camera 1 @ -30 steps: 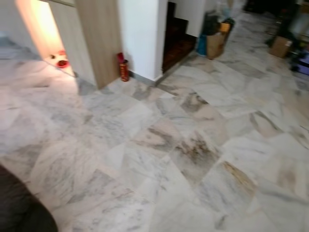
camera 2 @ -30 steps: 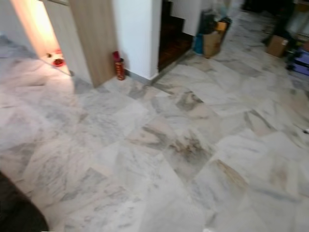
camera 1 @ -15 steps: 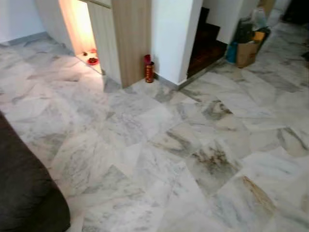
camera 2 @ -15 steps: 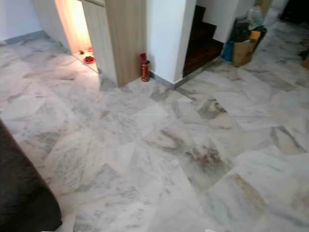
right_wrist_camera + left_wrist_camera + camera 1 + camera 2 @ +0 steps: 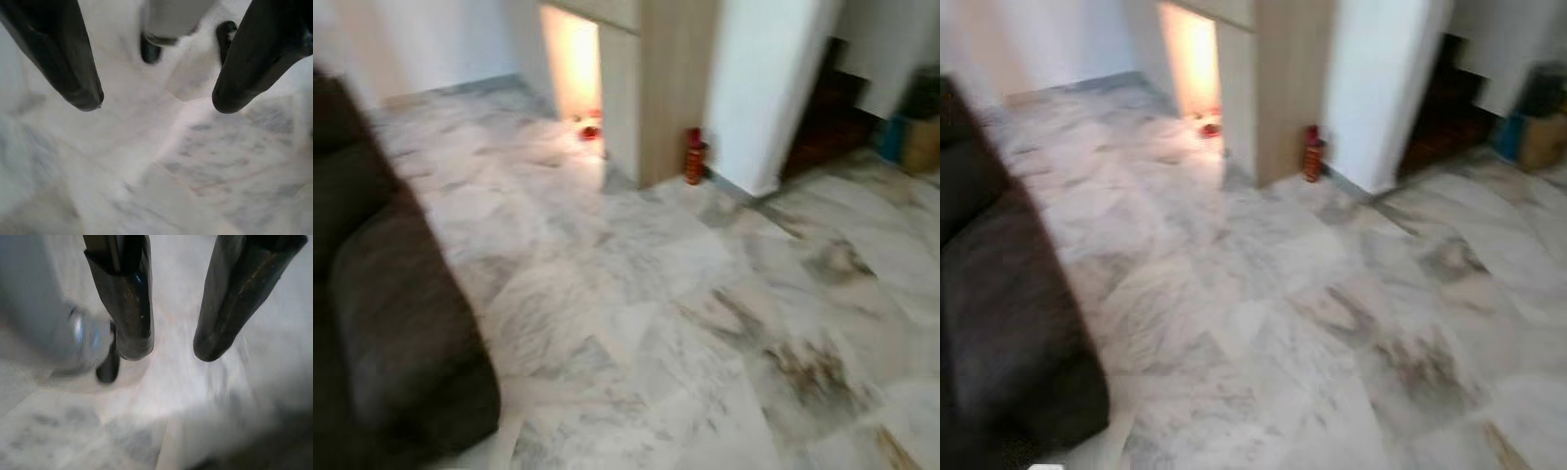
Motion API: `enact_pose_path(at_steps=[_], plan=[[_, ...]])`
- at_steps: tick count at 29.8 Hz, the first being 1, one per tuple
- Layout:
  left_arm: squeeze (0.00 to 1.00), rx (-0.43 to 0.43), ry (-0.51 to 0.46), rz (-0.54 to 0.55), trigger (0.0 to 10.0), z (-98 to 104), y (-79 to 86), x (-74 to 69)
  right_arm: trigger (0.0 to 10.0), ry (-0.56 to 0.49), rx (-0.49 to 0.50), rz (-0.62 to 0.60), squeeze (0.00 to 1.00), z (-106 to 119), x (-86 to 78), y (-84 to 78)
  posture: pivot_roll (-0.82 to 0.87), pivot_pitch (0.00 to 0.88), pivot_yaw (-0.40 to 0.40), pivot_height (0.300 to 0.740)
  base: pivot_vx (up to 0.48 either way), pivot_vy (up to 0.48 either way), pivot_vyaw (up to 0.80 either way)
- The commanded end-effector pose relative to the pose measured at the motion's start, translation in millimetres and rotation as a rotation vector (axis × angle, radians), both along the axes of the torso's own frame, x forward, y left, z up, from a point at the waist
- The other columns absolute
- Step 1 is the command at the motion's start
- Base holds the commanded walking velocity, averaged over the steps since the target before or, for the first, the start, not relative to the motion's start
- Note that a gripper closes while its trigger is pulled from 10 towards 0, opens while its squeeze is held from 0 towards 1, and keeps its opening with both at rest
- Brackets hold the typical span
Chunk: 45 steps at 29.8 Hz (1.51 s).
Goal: Move the pillow to the sofa from floor
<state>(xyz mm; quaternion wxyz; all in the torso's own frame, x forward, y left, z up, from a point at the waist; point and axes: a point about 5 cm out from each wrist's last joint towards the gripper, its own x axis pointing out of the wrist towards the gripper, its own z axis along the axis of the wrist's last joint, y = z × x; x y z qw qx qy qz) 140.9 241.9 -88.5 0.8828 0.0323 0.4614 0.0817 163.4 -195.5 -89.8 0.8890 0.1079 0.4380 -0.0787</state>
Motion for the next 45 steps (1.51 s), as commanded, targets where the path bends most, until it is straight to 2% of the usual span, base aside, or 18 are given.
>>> enact_pose_path(at_steps=[1, 2, 3, 5, 6, 31, 32, 38, 45], plan=[[0.0, -0.002, 0.01, 0.016, 10.0, -1.1, 0.2, -2.3, 10.0, 0.022, -0.005, 0.008, 1.0, -3.3, -8.8, -1.1, 0.07, 0.081, -0.032, 0.74, 0.0, 0.0, 0.8], [0.0, -0.003, 0.011, 0.017, 10.0, -1.1, 0.4, -2.5, 10.0, 0.02, -0.007, 0.007, 1.0, -3.1, -8.4, -1.3, 0.07, 0.082, -0.033, 0.74, 0.0, 0.0, 0.8], [0.0, -0.009, 0.01, 0.02, 10.0, -1.2, 0.4, -2.7, 10.0, 0.02, -0.013, 0.01, 0.89, -2.9, -8.0, -1.5, 0.07, 0.082, -0.034, 0.74, 0.0, 0.0, 0.8], [0.0, -0.015, 0.009, 0.023, 10.0, -1.3, 0.3, -3.0, 10.0, 0.019, -0.02, 0.014, 0.89, -2.7, -7.6, -1.8, 0.07, 0.082, -0.034, 0.74, 0.0, 0.0, 0.8], [1.0, -0.008, 0.01, 0.013, 10.0, -1.1, 0.7, -3.0, 10.0, 0.015, -0.014, 0.012, 0.0, -2.5, -7.0, -1.5, 0.07, 0.083, -0.035, 0.74, 0.0, 0.0, 0.0], [1.0, -0.008, 0.003, 0.018, 10.0, -1.0, 1.2, -3.7, 10.0, 0.031, 0.015, 0.015, 0.0, -3.7, -8.2, 0.8, 0.07, 0.085, -0.036, 0.74, 0.0, 0.0, 0.0], [0.0, -0.008, 0.004, 0.022, 10.0, -0.9, 2.4, -4.2, 10.0, 0.031, 0.017, 0.022, 0.0, -3.9, -8.5, 1.2, 0.08, 0.088, -0.033, 0.74, 0.0, 0.0, 0.0], [0.0, -0.04, 0.002, 0.062, 10.0, -0.4, 6.2, -5.1, 10.0, 0.027, -0.028, 0.033, 0.0, -2.6, -6.6, -2.1, 0.08, 0.096, -0.028, 0.74, 0.0, 0.0, 0.46], [0.0, -0.035, 0.004, 0.069, 10.0, 0.3, 7.6, -3.8, 10.0, 0.023, -0.012, 0.032, 0.0, -2.4, -4.5, 1.5, 0.08, 0.096, -0.027, 0.74, 0.0, 0.0, 0.8]])
